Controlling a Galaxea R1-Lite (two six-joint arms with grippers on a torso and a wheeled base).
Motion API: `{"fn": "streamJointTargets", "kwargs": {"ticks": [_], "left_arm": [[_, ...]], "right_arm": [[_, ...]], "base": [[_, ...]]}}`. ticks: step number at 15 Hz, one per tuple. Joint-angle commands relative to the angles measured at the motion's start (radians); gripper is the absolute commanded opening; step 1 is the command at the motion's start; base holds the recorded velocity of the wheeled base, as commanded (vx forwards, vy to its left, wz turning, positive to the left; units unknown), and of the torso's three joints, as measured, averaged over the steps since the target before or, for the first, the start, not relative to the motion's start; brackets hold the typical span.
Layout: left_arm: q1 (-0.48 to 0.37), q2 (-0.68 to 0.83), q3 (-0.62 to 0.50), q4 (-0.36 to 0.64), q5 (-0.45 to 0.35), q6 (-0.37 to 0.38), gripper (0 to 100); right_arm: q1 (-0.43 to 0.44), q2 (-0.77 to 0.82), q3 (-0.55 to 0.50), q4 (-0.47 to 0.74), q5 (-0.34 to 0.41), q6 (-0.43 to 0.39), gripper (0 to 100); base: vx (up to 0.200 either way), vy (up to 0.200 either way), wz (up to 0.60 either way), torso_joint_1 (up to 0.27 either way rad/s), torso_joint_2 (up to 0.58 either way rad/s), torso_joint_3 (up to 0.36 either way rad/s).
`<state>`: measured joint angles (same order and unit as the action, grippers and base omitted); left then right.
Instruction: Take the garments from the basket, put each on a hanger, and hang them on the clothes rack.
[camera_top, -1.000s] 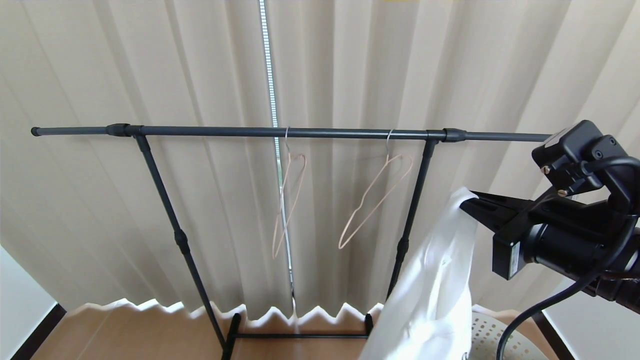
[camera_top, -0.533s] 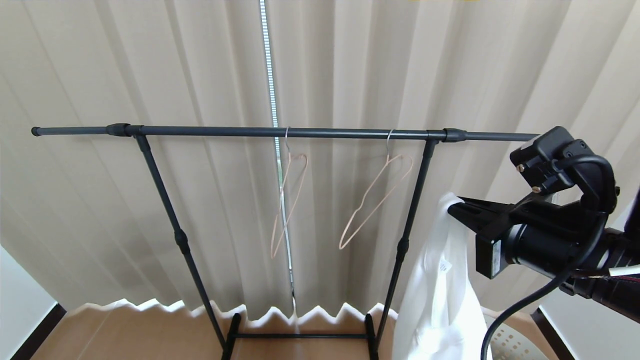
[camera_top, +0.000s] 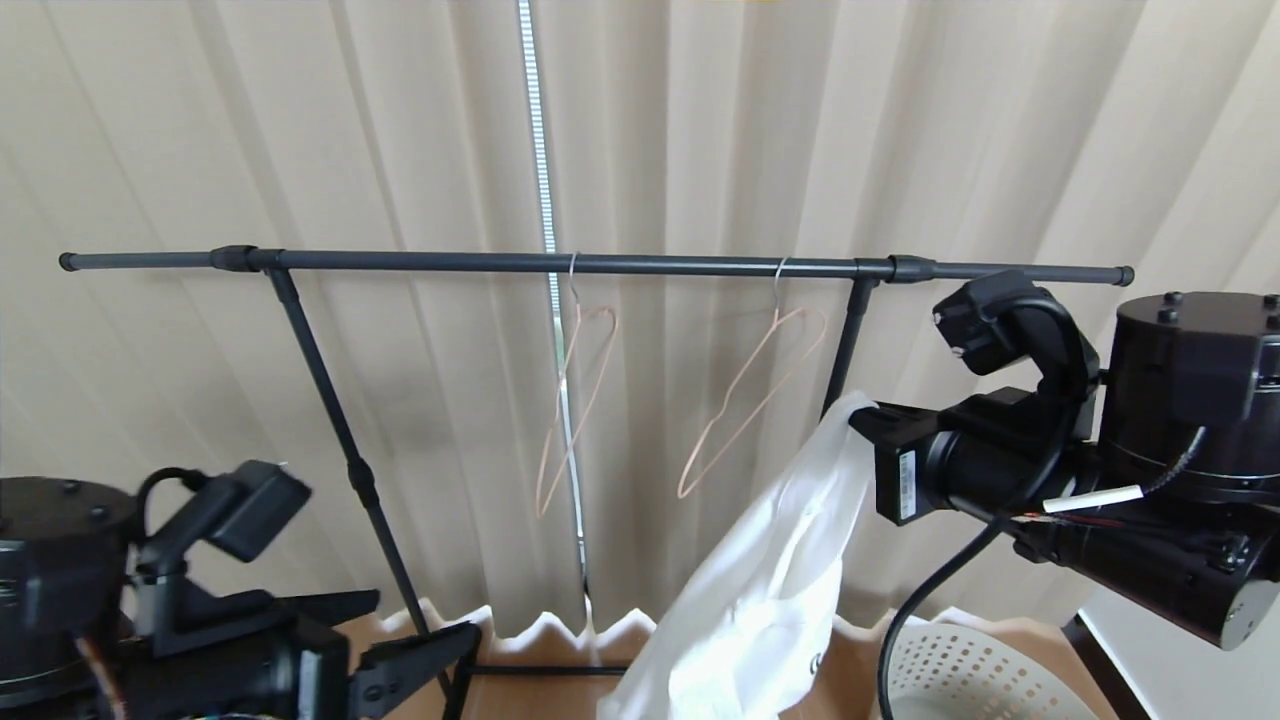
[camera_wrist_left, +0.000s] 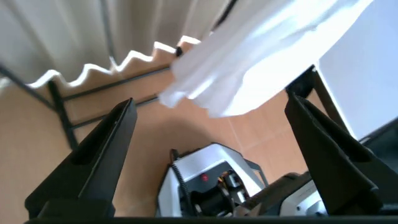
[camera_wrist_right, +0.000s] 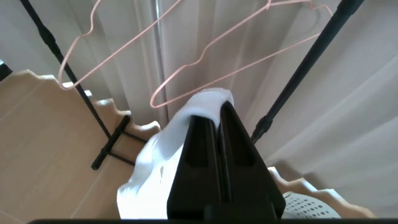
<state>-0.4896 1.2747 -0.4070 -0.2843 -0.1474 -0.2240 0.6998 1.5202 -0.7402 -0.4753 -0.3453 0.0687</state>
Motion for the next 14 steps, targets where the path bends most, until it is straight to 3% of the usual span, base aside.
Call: {"fn": "streamJointTargets", "kwargs": {"ticks": [1, 3, 5, 7, 10, 14], "left_arm": [[-0.156, 0.292, -0.055, -0.131, 0.066, -0.063, 100], [-0.198, 0.359, -0.096, -0.179, 0.104, -0.075, 100], [-0.242, 0.397, -0.153, -0.197, 0.132, -0.121, 100], [-0.261, 0.417, -0.187, -0.197, 0.134, -0.129, 100], [-0.331, 0.445, -0.26, -0.199, 0.135, -0.132, 100], [-0.4, 0.522, -0.358, -0.199, 0.172, -0.132, 100]], "right_arm": [[0.029, 0.037, -0.01, 0.0, -0.031, 0.011, 0], [0.064, 0.044, -0.038, 0.001, -0.05, 0.037, 0], [0.095, 0.103, -0.13, 0.011, -0.165, 0.043, 0], [0.096, 0.149, -0.2, 0.015, -0.222, 0.033, 0], [0.13, 0.156, -0.169, 0.001, -0.239, 0.085, 0], [0.138, 0.123, -0.145, 0.0, -0.239, 0.088, 0]], "base": [[0.0, 0.0, 0.0, 0.0, 0.0, 0.0], [0.0, 0.0, 0.0, 0.0, 0.0, 0.0], [0.0, 0.0, 0.0, 0.0, 0.0, 0.0], [0.0, 0.0, 0.0, 0.0, 0.0, 0.0], [0.0, 0.0, 0.0, 0.0, 0.0, 0.0], [0.0, 0.0, 0.0, 0.0, 0.0, 0.0]]}}
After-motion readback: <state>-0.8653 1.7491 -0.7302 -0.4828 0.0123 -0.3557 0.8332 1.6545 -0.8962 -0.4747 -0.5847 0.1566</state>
